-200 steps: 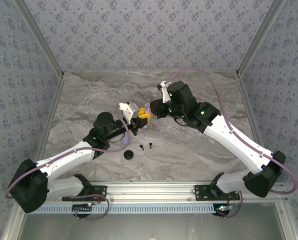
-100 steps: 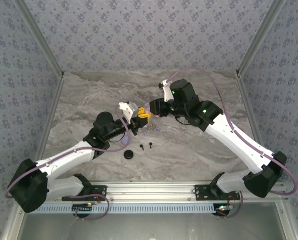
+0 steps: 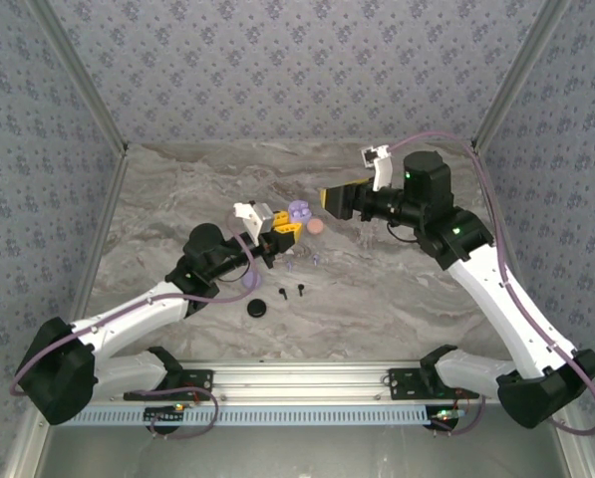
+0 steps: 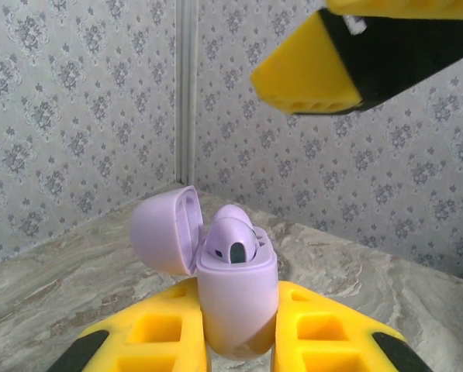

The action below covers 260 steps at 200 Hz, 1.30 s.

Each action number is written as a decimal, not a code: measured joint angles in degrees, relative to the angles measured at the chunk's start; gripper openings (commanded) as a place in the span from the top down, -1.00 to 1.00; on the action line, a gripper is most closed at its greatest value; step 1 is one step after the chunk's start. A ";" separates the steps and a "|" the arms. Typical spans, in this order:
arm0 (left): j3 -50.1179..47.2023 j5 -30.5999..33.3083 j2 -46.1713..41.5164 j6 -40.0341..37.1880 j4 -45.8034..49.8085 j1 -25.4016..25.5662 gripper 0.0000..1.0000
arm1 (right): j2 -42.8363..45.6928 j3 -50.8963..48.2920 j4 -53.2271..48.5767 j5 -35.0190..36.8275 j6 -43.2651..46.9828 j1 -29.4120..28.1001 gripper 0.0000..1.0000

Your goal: Insert the wireless bluetooth earbuds into the charging case

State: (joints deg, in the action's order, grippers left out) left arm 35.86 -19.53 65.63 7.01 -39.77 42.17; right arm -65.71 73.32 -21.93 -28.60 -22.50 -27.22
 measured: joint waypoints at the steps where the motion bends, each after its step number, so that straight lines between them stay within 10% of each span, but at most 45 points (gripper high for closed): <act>1: 0.00 -0.07 -0.02 0.02 -0.07 0.02 1.00 | 0.00 -0.09 0.15 -0.26 0.09 0.09 -0.68; 112: 0.90 -3.65 -0.44 1.66 -1.20 0.02 1.00 | -9.90 0.13 5.92 -20.02 1.01 -4.33 -0.60; 260: 2.03 -2.05 -0.76 1.42 2.10 0.37 1.00 | -4.42 0.94 -0.81 -9.46 6.91 -3.85 -0.76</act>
State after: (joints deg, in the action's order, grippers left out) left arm 37.89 -21.58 64.86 8.43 -37.67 42.54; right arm -70.13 74.26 -22.74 -38.06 -15.59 -31.07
